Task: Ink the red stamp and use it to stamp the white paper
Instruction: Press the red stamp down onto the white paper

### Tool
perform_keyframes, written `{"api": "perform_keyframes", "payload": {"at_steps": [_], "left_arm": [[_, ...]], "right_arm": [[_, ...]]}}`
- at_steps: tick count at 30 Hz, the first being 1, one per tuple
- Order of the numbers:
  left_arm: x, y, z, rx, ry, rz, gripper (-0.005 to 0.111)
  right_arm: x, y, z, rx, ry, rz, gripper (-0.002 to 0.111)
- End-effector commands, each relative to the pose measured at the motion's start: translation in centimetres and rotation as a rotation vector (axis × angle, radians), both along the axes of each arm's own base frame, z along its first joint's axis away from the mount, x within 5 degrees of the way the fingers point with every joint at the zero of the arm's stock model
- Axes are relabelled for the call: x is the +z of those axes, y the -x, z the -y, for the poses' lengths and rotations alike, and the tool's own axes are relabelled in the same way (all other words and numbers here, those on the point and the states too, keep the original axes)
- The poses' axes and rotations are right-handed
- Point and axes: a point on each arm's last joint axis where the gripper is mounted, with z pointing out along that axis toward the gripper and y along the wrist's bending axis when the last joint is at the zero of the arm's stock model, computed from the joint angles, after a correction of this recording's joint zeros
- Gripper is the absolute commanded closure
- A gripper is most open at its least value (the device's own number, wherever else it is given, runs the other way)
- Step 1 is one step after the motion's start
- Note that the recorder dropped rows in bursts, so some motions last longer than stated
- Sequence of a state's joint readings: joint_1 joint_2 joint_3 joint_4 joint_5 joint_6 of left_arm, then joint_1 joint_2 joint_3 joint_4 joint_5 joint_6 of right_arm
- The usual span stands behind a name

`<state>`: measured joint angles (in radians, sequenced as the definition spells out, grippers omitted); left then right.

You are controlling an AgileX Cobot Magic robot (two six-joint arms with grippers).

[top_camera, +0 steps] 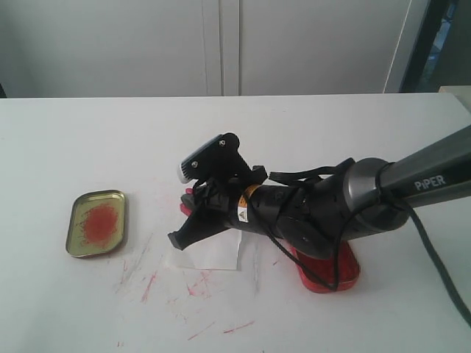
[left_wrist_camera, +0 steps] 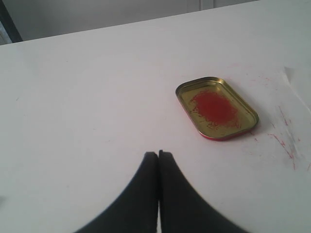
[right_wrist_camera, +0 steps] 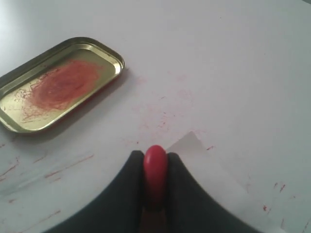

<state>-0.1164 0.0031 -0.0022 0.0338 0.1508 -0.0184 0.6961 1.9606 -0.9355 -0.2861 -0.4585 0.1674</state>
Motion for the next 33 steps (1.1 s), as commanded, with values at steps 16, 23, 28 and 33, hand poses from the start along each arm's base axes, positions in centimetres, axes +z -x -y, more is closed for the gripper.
{"api": "perform_keyframes", "payload": {"at_steps": [16,23,28,33], "left_arm": [[0.0,0.0,0.0,-0.007,0.004,0.001,0.107],[0.0,0.0,0.0,-0.007,0.004,0.001,0.107],[0.0,0.0,0.0,-0.007,0.004,0.001,0.107],[0.0,0.0,0.0,-0.007,0.004,0.001,0.107]], "right_arm": [[-4.8,-0.8,0.1,-0.127,-0.025,-0.111,0.108],[-5.1,-0.7,0.1,-0.118,-0.005,-0.106,0.108],[-5.5,-0.7,0.2,-0.119,-0.001,-0.109,0.108],[-5.7,-0.7,0.2,-0.124,-0.003,-0.111,0.108]]}}
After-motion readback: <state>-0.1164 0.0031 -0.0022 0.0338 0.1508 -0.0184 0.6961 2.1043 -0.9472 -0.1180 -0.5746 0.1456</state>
